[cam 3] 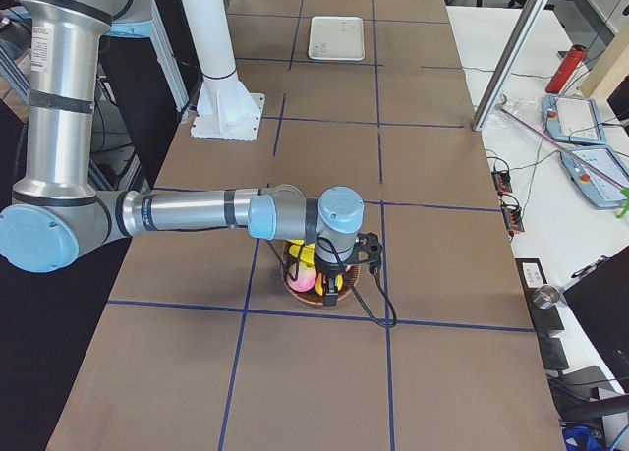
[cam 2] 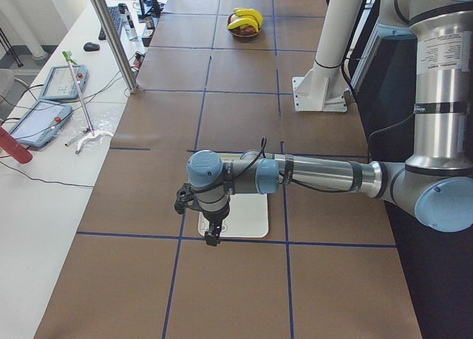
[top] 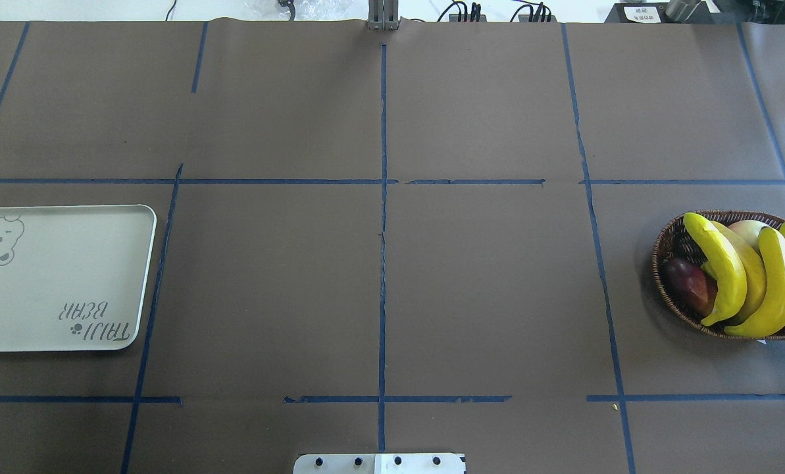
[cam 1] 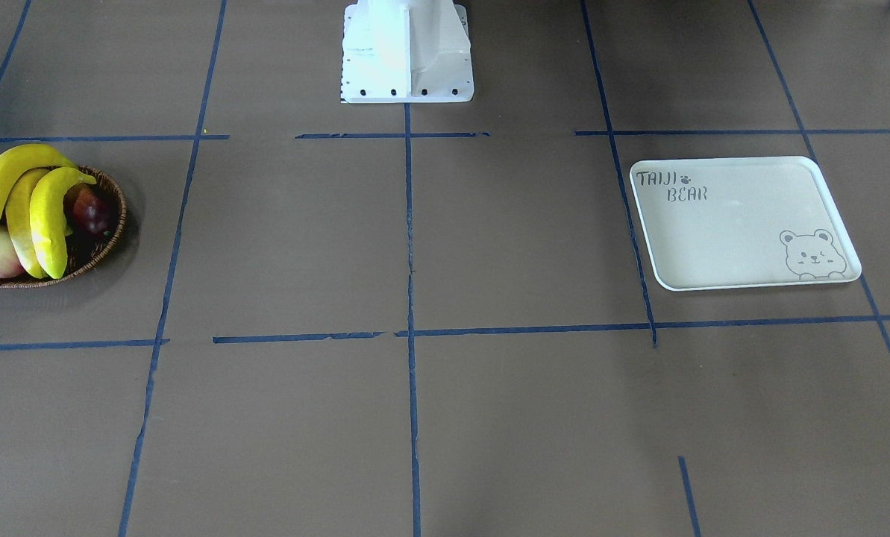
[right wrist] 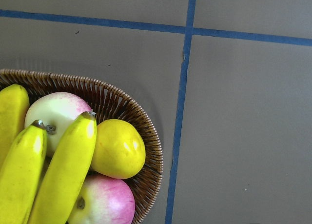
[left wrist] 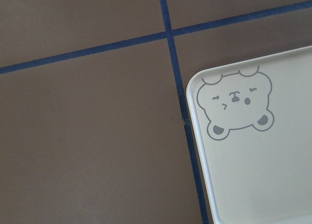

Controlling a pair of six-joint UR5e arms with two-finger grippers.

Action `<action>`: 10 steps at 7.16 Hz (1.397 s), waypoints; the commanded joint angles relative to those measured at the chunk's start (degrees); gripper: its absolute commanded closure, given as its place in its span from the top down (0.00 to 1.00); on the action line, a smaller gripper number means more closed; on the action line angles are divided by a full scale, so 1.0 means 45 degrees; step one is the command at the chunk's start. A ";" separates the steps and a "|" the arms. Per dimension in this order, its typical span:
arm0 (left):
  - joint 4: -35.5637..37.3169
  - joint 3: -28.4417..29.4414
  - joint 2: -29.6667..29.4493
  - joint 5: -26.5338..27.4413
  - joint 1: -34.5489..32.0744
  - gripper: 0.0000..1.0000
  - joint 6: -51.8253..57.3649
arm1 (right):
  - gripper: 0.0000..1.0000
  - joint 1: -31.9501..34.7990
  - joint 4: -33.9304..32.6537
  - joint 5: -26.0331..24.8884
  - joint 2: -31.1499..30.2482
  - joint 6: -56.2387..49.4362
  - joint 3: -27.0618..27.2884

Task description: Transfer all bananas from basket to plate

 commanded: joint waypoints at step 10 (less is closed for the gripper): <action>-0.0009 0.0000 -0.0009 -0.0072 0.0019 1.00 -0.0019 | 1.00 -0.5765 0.6739 -0.3135 -0.1808 1.4477 0.3443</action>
